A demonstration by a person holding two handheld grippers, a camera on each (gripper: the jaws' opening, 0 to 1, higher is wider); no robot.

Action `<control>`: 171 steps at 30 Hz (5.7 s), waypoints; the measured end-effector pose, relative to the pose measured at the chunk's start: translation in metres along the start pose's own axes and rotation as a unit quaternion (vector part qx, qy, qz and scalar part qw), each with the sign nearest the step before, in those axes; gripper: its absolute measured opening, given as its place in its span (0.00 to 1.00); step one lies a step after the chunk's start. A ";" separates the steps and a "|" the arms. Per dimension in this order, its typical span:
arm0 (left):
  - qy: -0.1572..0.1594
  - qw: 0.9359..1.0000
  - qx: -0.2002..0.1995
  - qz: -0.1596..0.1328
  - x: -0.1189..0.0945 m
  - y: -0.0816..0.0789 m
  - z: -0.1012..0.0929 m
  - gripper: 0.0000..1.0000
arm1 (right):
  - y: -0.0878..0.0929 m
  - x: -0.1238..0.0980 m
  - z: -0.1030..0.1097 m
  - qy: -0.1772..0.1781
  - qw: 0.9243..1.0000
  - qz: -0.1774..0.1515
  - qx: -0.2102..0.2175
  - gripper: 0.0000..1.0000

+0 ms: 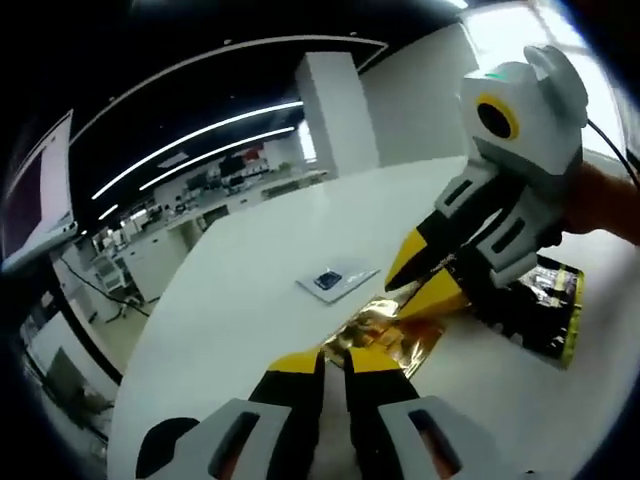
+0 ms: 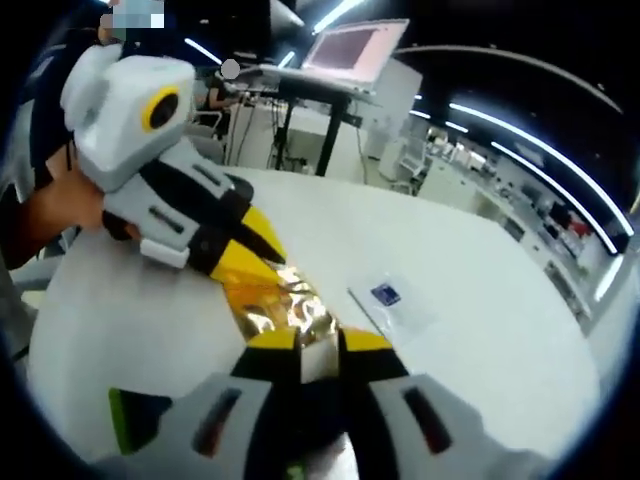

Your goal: Arrange the skincare products in the storage area until every visible bottle or jar stands upright without overlapping.

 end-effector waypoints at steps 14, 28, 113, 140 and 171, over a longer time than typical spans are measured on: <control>0.004 0.999 -0.047 -0.018 -0.006 -0.004 0.006 0.08 | -0.002 -0.016 -0.017 0.003 0.993 -0.055 0.102 0.15; 0.116 0.978 -0.157 -0.077 -0.015 -0.026 -0.027 0.19 | 0.019 -0.055 -0.021 0.032 0.984 -0.077 0.155 0.23; 0.177 0.981 -0.075 0.035 0.000 -0.036 -0.085 0.28 | 0.078 -0.101 -0.012 0.066 0.974 -0.037 0.215 0.47; 0.175 0.978 -0.080 0.075 0.002 -0.039 -0.087 0.31 | 0.079 -0.101 -0.011 0.062 0.974 -0.057 0.211 0.46; 0.215 0.951 -0.219 0.025 0.009 -0.038 -0.082 0.10 | 0.078 -0.098 -0.016 0.054 0.972 -0.065 0.217 0.37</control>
Point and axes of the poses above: the point that each gripper's makers call its tool centre point, and the gripper's own axes: x roughly forward along the fingers, z roughly to its left, y roughly out of its underside, the point moved 4 cm from there along -x, roughly backward along the fingers, and after that the axes turned 9 degrees about x, right-handed, at the moved point
